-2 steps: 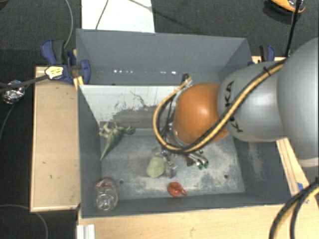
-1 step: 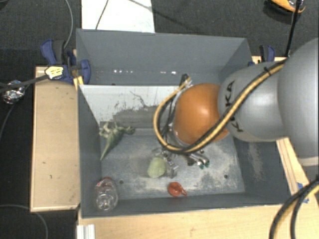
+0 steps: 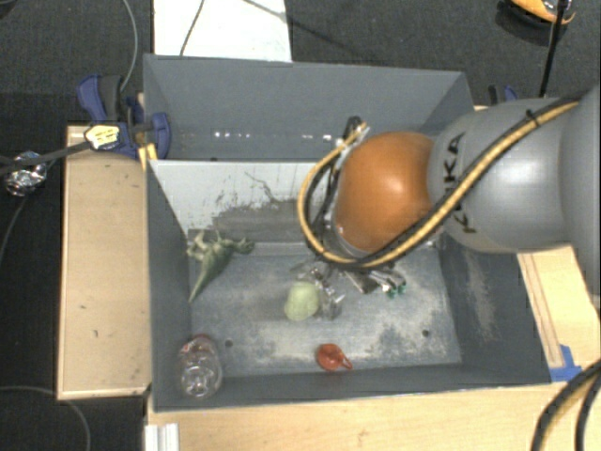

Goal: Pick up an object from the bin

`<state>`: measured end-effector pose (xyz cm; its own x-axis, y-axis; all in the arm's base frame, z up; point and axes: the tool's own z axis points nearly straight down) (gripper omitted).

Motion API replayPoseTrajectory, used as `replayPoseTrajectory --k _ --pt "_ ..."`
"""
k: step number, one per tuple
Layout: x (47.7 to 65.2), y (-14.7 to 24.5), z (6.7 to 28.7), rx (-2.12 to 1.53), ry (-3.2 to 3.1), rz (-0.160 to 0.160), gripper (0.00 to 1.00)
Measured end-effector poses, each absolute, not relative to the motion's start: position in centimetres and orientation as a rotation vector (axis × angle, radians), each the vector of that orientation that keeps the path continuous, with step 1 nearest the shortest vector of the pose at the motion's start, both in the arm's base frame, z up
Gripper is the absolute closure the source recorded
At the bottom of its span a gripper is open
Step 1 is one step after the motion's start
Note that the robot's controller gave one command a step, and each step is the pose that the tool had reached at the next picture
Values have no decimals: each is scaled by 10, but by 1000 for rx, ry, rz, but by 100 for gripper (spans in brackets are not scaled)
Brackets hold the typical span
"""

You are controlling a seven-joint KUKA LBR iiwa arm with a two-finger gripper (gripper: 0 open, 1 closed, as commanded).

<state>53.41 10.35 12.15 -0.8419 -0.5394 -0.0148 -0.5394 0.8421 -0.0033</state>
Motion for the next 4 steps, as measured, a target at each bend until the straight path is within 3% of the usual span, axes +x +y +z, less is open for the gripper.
replayPoseTrajectory --k 1,2,3,4 --pt "557 112 99 -913 2980 -1 100" --pt "561 115 88 -919 2980 1 100" --pt "542 106 86 -1052 2936 -2 100" --pt "559 134 213 -859 2992 2 100"
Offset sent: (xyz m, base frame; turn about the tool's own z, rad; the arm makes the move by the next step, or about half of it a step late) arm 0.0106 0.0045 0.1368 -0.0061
